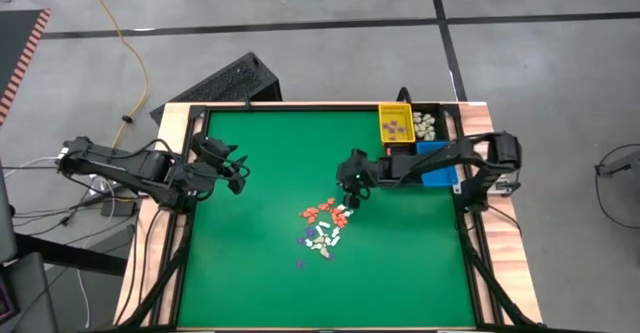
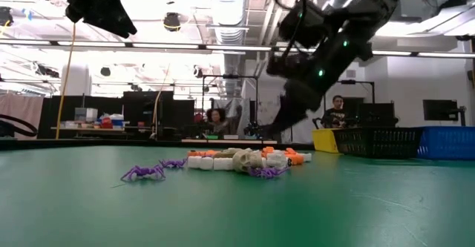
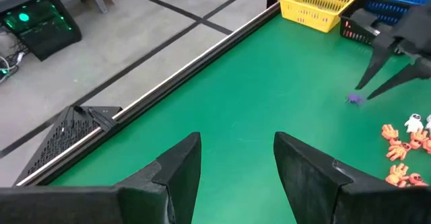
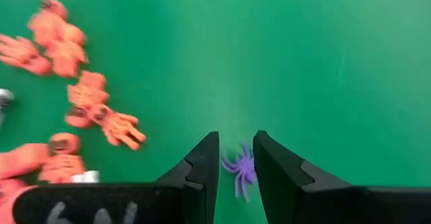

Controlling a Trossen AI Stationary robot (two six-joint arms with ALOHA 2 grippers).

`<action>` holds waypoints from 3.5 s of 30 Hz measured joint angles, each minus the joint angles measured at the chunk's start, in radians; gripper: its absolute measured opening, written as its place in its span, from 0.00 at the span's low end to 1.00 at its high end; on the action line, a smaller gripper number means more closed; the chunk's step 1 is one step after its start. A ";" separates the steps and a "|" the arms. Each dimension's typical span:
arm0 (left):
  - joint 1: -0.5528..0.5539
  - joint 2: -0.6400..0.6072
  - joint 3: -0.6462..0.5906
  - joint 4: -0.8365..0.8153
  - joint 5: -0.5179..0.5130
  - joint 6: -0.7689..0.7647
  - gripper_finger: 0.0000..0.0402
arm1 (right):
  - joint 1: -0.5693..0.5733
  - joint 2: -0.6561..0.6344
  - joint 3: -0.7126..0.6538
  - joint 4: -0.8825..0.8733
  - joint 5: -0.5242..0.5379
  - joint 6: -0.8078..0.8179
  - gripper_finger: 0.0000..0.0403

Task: Sort Halloween decoration
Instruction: Put the purple spider toy into the yellow basket

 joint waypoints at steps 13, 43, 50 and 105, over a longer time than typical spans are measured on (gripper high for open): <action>-0.278 -0.064 -0.048 0.120 -0.350 0.093 0.44 | 0.029 -0.169 0.001 0.187 0.007 -0.058 0.28; -0.676 -0.785 -0.485 0.423 -0.125 0.283 0.44 | 0.001 -0.756 -0.001 -0.134 -0.024 -0.186 0.28; -0.665 -0.795 -0.579 0.738 0.057 0.522 0.44 | 0.001 -0.894 -0.019 -0.172 -0.029 -0.181 0.28; 0.052 -0.795 -0.665 0.585 0.483 0.304 0.44 | 0.086 -0.659 -0.508 0.598 0.158 0.092 0.28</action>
